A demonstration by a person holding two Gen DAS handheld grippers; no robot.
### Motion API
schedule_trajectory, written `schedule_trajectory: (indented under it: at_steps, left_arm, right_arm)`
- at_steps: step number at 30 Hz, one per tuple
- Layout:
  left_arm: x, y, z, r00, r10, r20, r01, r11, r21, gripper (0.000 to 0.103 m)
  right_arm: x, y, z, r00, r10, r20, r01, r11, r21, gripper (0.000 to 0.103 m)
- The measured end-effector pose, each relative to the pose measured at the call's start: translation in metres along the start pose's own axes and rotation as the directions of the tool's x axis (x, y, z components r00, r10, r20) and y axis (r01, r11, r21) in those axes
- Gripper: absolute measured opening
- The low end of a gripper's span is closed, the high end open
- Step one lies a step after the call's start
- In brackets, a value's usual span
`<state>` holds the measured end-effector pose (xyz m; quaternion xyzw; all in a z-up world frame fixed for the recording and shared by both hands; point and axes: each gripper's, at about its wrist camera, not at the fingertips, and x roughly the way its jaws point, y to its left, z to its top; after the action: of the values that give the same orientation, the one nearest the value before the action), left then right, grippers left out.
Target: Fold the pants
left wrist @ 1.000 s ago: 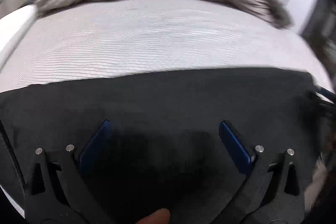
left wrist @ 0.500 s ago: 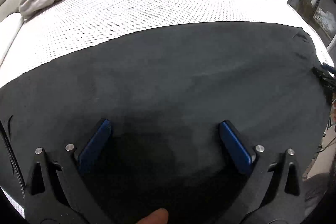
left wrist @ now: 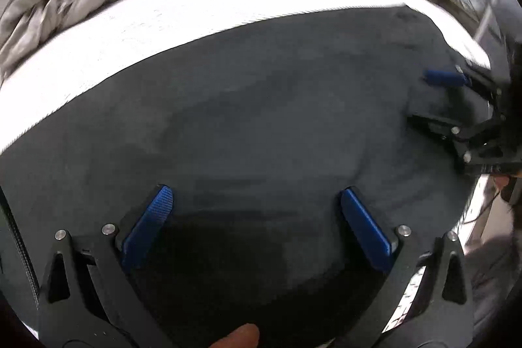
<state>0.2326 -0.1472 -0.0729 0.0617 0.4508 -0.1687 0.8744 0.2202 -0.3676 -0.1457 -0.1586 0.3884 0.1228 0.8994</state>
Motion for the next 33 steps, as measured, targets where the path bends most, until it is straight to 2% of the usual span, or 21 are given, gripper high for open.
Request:
schedule_trajectory:
  at_steps: [2,5,7,8,9,10,11,12,14,15,17,18,20,21,23,25,28,30,31,32,33]
  left_arm:
    - [-0.01,0.023,-0.007,0.999,0.038,0.007,-0.038,0.999,-0.019,0.103]
    - [-0.031,0.073,-0.031,0.989,0.15,0.017,-0.149,0.987,-0.057,0.103]
    - [-0.044,0.116,-0.052,0.968,0.252,0.01,-0.249,0.961,-0.123,0.103]
    - [-0.05,0.143,-0.063,0.96,0.279,0.008,-0.274,0.945,-0.177,0.102]
    - [-0.057,0.161,-0.074,0.961,0.277,0.009,-0.268,0.937,-0.224,0.099]
    - [-0.064,0.18,-0.084,0.962,0.271,0.013,-0.258,0.929,-0.265,0.086]
    - [-0.071,0.196,-0.092,0.965,0.263,0.021,-0.246,0.925,-0.289,0.066]
    - [-0.077,0.203,-0.098,0.966,0.256,0.026,-0.236,0.924,-0.302,0.057]
    - [-0.089,0.213,-0.103,0.972,0.228,0.05,-0.199,0.922,-0.333,0.027]
    - [-0.096,0.215,-0.102,0.984,0.161,0.08,-0.123,0.925,-0.359,0.024]
    - [-0.097,0.22,-0.092,0.988,0.092,0.126,-0.037,0.923,-0.384,0.024]
    - [-0.094,0.208,-0.08,0.987,0.086,0.132,-0.032,0.93,-0.366,0.024]
    - [-0.081,0.175,-0.062,0.989,0.086,0.12,-0.047,0.954,-0.297,0.025]
    - [-0.065,0.161,-0.051,0.994,0.081,0.078,-0.06,0.968,-0.244,0.025]
    - [-0.037,0.142,-0.038,0.995,0.096,-0.005,-0.095,0.977,-0.193,0.027]
    - [-0.025,0.142,-0.036,0.988,0.152,-0.028,-0.154,0.972,-0.175,0.027]
    - [-0.033,0.18,-0.045,0.991,0.13,-0.016,-0.13,0.961,-0.246,0.03]
    - [-0.043,0.207,-0.061,0.982,0.188,-0.013,-0.183,0.935,-0.304,0.03]
    - [-0.051,0.222,-0.072,0.977,0.214,-0.012,-0.205,0.92,-0.335,0.03]
    - [-0.056,0.232,-0.079,0.975,0.224,-0.006,-0.212,0.912,-0.351,0.03]
    - [-0.064,0.238,-0.087,0.976,0.216,0.019,-0.194,0.912,-0.361,0.03]
  right_arm:
    - [0.0,-0.033,-0.017,0.999,-0.04,-0.018,0.041,0.995,0.085,0.081]
    - [-0.002,-0.083,-0.031,0.992,-0.122,-0.044,0.129,0.963,0.235,0.081]
    - [-0.007,-0.099,-0.034,0.977,-0.207,-0.052,0.214,0.943,0.257,0.079]
    - [-0.005,-0.1,-0.031,0.976,-0.211,-0.052,0.217,0.944,0.249,0.079]
    - [-0.005,-0.098,-0.029,0.975,-0.215,-0.059,0.222,0.945,0.24,0.079]
    - [-0.002,-0.096,-0.024,0.97,-0.232,-0.066,0.241,0.943,0.23,0.08]
    - [-0.002,-0.09,-0.02,0.963,-0.259,-0.076,0.27,0.939,0.215,0.08]
    - [0.001,-0.084,-0.014,0.959,-0.272,-0.075,0.282,0.937,0.208,0.08]
    - [-0.002,-0.075,-0.003,0.976,-0.212,-0.04,0.216,0.951,0.219,0.08]
    - [-0.002,-0.065,0.003,0.987,-0.157,-0.019,0.157,0.962,0.224,0.08]
    - [0.0,-0.044,0.015,0.998,-0.063,0.007,0.06,0.973,0.223,0.08]
    - [0.002,-0.027,0.023,1.0,-0.012,0.018,0.008,0.977,0.212,0.08]
    - [0.005,0.014,0.04,0.997,0.068,0.032,-0.072,0.984,0.164,0.08]
    - [0.005,0.035,0.046,0.995,0.086,0.044,-0.091,0.987,0.133,0.08]
    - [0.009,0.07,0.064,0.989,0.14,0.039,-0.142,0.987,0.081,0.08]
    - [0.011,0.1,0.072,0.983,0.184,0.02,-0.185,0.981,0.056,0.08]
    - [0.028,0.109,0.081,0.988,0.146,-0.046,-0.146,0.989,0.011,0.08]
    - [0.04,0.089,0.075,0.996,-0.005,-0.085,0.003,0.999,-0.033,0.081]
    - [0.043,0.071,0.071,0.991,-0.087,-0.098,0.085,0.996,-0.023,0.084]
    - [0.044,0.053,0.066,0.984,-0.14,-0.114,0.143,0.99,0.016,0.088]
    - [0.044,0.035,0.062,0.98,-0.152,-0.126,0.162,0.984,0.068,0.088]
